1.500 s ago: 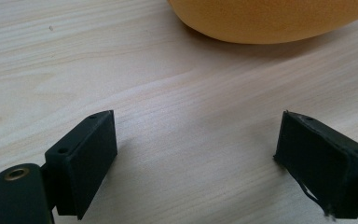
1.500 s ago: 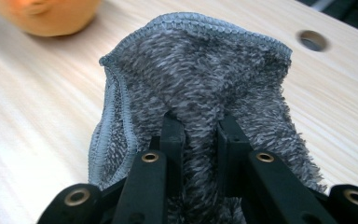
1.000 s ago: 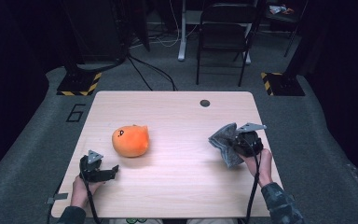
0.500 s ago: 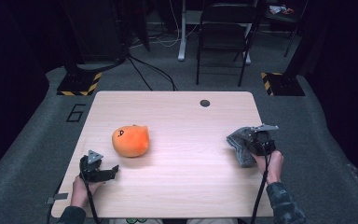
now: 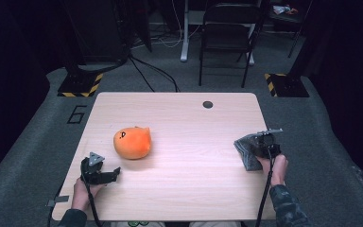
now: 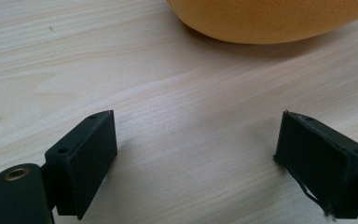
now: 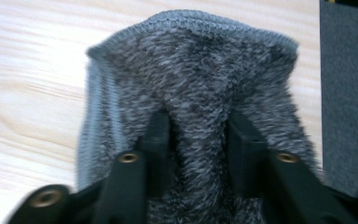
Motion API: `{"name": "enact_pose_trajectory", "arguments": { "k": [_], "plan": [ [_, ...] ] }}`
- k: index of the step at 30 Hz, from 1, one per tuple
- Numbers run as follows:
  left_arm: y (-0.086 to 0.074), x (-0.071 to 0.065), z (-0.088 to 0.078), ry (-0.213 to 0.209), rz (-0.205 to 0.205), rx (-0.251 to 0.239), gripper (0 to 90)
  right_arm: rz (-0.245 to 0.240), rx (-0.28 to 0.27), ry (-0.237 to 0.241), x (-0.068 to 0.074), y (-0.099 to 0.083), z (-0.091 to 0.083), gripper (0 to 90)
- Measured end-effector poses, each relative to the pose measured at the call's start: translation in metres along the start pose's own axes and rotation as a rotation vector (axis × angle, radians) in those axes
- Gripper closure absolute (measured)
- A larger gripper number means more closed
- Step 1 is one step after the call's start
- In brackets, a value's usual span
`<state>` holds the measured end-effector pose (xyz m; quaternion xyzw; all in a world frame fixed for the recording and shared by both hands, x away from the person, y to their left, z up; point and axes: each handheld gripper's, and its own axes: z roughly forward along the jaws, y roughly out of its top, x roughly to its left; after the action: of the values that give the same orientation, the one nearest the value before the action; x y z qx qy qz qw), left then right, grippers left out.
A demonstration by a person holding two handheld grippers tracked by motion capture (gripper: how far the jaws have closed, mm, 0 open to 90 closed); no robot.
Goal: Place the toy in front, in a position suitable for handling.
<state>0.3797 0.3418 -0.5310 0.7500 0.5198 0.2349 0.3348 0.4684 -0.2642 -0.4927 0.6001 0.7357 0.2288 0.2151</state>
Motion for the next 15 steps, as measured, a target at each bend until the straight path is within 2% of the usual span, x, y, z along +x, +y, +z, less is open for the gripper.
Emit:
{"name": "enact_pose_trajectory", "arguments": {
  "k": [1, 3, 4, 5, 6, 7, 8, 9, 10, 12, 14, 15],
  "plan": [
    [0.000, 0.000, 0.000, -0.001, 0.003, 0.001, 11.9, 0.015, 0.020, 0.003, 0.001, 0.000, 0.001, 42.7],
    [0.000, 0.001, -0.001, -0.006, 0.006, 0.010, 11.9, 0.005, 0.021, -0.003, 0.001, 0.000, 0.001, 28.4],
    [0.000, 0.001, -0.001, -0.007, 0.008, 0.009, 11.9, 0.005, 0.021, -0.003, 0.001, 0.000, 0.001, 28.4],
    [0.000, 0.002, -0.001, -0.009, 0.010, 0.009, 11.9, -0.012, 0.004, -0.015, 0.002, 0.002, -0.004, 21.3],
    [0.000, 0.002, -0.001, -0.009, 0.010, 0.009, 11.9, -0.012, 0.004, -0.015, 0.002, 0.002, -0.004, 21.3],
    [0.000, 0.002, -0.001, -0.010, 0.012, 0.011, 11.9, -0.022, -0.008, -0.003, 0.004, 0.004, -0.010, 15.4],
    [0.000, 0.002, -0.001, -0.010, 0.012, 0.011, 11.9, -0.022, -0.008, -0.003, 0.004, 0.004, -0.010, 15.4],
    [0.000, 0.003, -0.001, -0.012, 0.012, 0.006, 11.9, -0.061, -0.037, 0.009, 0.008, 0.005, -0.018, 14.8],
    [0.000, 0.003, -0.001, -0.009, 0.011, 0.005, 11.8, -0.073, -0.047, 0.019, 0.011, 0.006, -0.022, 14.4],
    [0.001, 0.005, -0.002, -0.013, 0.008, 0.024, 11.8, -0.091, -0.058, 0.066, 0.019, 0.009, -0.031, 13.7],
    [0.001, 0.006, -0.002, -0.008, 0.010, 0.026, 11.9, -0.103, -0.071, 0.081, 0.023, 0.010, -0.035, 13.5],
    [0.001, 0.006, -0.001, -0.001, 0.007, 0.014, 11.9, -0.127, -0.084, 0.140, 0.033, 0.013, -0.041, 13.3]
  ]
}}
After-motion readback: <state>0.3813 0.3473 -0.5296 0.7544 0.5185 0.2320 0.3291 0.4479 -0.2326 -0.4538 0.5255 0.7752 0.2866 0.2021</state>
